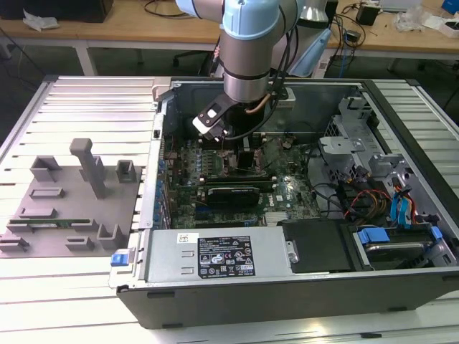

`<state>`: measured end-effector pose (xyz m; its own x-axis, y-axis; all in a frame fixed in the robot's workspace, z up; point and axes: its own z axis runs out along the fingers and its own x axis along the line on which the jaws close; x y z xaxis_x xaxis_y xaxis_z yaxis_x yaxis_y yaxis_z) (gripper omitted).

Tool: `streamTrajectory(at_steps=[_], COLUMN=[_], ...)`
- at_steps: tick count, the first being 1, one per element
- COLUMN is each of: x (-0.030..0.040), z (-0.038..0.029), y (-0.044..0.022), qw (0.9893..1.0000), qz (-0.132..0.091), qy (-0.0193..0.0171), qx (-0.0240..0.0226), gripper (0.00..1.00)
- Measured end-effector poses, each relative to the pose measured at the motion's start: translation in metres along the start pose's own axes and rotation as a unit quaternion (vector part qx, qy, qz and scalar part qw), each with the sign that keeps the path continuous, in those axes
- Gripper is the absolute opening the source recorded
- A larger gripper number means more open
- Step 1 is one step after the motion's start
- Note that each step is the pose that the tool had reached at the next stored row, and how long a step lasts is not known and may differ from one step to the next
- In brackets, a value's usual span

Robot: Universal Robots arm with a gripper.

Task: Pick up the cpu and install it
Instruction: 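Place the cpu into insertion slot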

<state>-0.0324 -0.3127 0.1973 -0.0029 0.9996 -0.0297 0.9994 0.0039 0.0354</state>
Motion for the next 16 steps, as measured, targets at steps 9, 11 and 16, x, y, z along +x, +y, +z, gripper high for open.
streamTrajectory(at_steps=[9, 11, 16], x=[0.0, 0.0, 0.0], z=[-0.0002, -0.0004, -0.0008], y=[0.0001, 0.0002, 0.0003], qw=[1.0, 1.0, 1.0], qz=[0.0, -0.001, -0.001], qy=[0.0, 0.0001, 0.0], qx=[0.0, -0.0001, 0.0], gripper=[0.55, 0.55, 0.55])
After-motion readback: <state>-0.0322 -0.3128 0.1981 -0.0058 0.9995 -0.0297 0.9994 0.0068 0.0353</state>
